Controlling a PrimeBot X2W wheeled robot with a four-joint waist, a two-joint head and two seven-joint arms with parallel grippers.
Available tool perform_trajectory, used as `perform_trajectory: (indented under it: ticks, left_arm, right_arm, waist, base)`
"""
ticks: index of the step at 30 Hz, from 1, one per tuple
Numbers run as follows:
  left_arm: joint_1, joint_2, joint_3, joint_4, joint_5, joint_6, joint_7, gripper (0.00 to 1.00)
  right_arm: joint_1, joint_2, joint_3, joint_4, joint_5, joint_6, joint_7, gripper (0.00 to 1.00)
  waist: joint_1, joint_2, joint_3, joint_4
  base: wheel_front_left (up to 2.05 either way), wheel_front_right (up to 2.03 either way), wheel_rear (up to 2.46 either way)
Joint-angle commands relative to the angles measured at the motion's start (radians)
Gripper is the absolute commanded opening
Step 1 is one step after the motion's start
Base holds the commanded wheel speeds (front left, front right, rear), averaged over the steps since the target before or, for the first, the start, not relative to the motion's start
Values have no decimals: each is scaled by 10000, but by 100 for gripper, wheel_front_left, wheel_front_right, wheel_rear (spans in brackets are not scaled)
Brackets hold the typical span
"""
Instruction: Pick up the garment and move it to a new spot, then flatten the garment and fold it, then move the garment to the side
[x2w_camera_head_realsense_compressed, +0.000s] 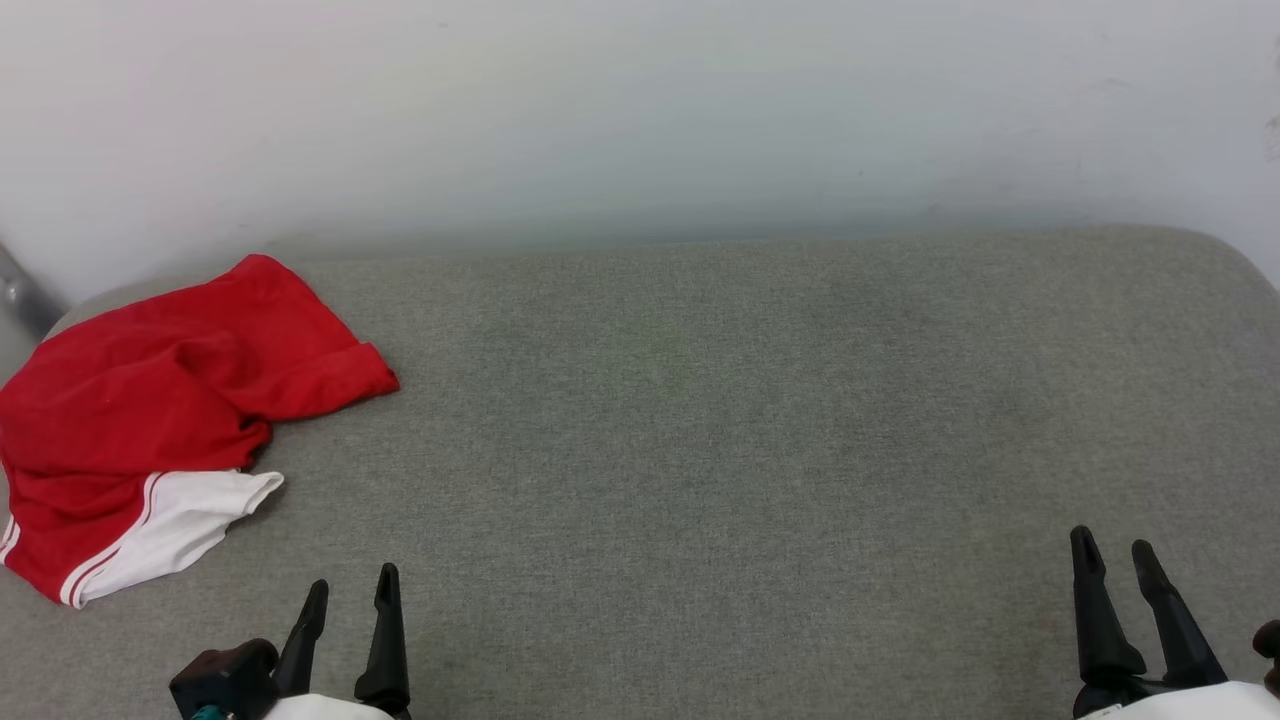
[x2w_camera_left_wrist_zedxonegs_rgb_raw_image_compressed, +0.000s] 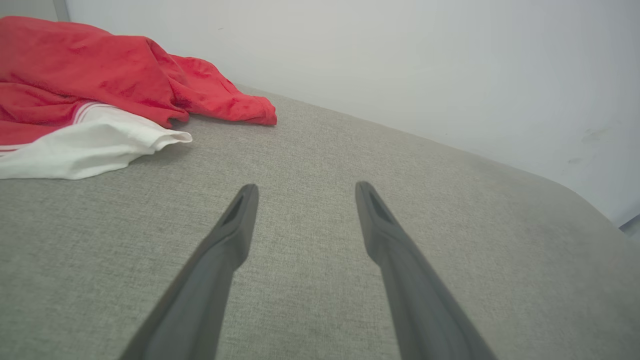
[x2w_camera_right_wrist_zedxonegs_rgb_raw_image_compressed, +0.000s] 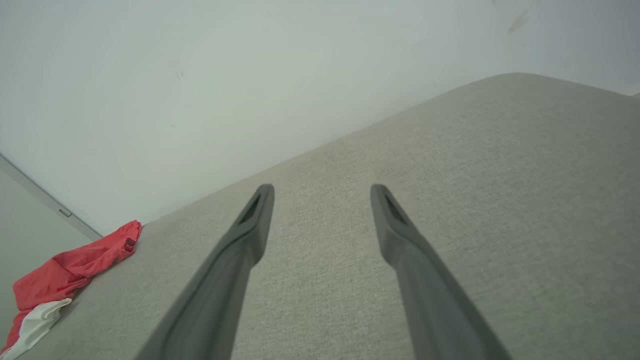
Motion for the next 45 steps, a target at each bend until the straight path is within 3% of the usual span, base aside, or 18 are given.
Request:
perform_trajectory:
  ticks: [1,17,45]
  left_arm:
    - [25,99,-42,-113,214,48,-78,100]
    - [198,182,-22,-257,1520,231,-450,100]
    - [516,135,98,-441,3876,59,-1005,100]
  right_arm:
    - [55,-100,-20,-158,-233,0,-80,100]
    - [320,-93,-180,-392,-1781,-1,-454,100]
    - [676,-93,-523,-776,-3810,-1,-1006,100]
  waist:
    - [0,0,-1,-4]
    - [0,0,-13,-114]
    - [0,0,2,-459]
  base:
    - [0,0,0]
    - [0,0,0]
    - [0,0,0]
